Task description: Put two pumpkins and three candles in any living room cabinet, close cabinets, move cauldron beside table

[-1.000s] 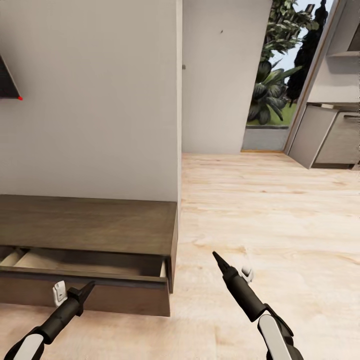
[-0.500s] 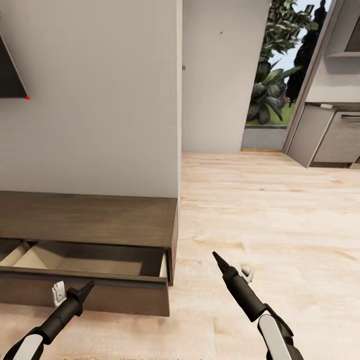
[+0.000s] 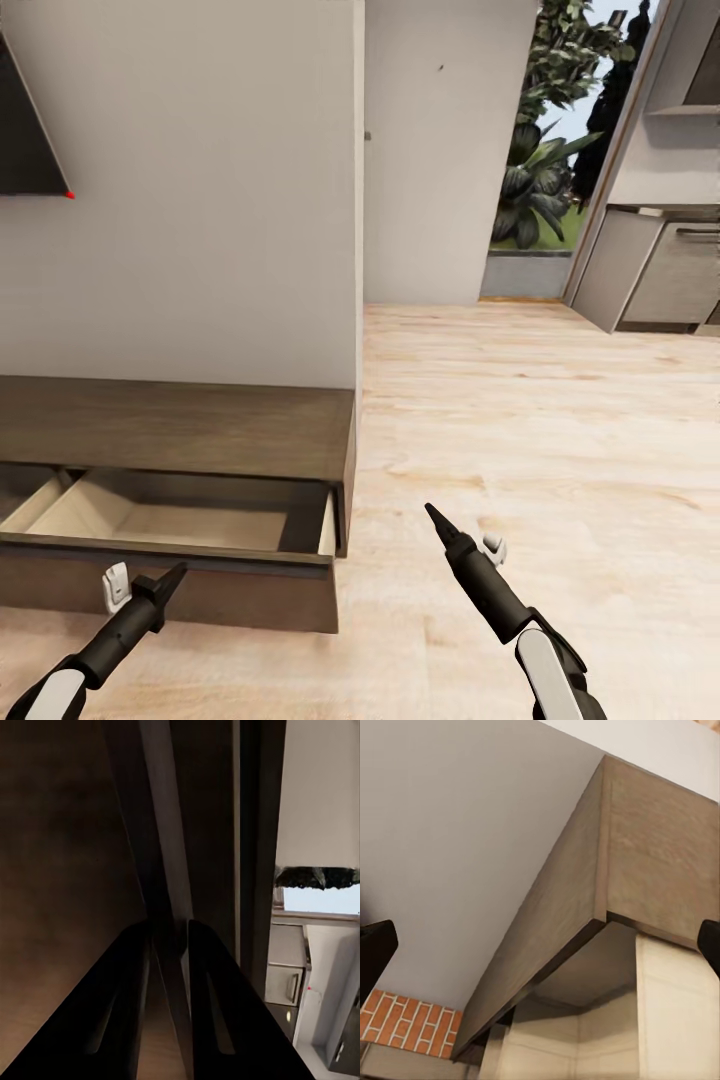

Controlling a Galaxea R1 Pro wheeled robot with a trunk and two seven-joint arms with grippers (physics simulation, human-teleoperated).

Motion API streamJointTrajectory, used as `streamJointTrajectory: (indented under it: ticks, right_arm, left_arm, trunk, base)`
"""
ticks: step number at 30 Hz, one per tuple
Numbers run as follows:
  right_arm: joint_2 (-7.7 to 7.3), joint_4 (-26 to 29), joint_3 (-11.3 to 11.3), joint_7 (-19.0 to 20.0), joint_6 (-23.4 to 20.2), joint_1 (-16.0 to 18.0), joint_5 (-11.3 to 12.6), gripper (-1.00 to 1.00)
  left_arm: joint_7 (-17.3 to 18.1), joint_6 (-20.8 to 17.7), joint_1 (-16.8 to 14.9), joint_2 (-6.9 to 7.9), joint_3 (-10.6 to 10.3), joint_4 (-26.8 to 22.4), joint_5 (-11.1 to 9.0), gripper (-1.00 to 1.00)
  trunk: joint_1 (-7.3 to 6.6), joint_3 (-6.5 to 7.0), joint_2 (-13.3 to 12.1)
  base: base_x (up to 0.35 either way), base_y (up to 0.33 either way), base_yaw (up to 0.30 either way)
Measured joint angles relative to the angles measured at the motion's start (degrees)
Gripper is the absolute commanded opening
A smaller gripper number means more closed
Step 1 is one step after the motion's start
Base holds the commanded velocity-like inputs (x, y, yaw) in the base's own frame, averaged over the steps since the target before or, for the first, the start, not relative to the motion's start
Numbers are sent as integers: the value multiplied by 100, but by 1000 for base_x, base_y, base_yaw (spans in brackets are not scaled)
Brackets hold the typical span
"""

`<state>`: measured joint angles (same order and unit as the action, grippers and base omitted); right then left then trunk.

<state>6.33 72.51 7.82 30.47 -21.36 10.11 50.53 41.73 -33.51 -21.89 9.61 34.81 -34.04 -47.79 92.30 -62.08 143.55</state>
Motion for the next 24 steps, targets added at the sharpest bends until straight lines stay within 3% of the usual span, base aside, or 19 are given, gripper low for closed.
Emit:
streamJointTrajectory:
  ticks: [24]
  right_arm:
    - [0,0,0,-2,0,0,0,100]
  left_arm:
    - [-13,-2,0,0,78,0,7,-100]
  trunk:
    - [0,0,0]
  base:
    - [-124,0,0]
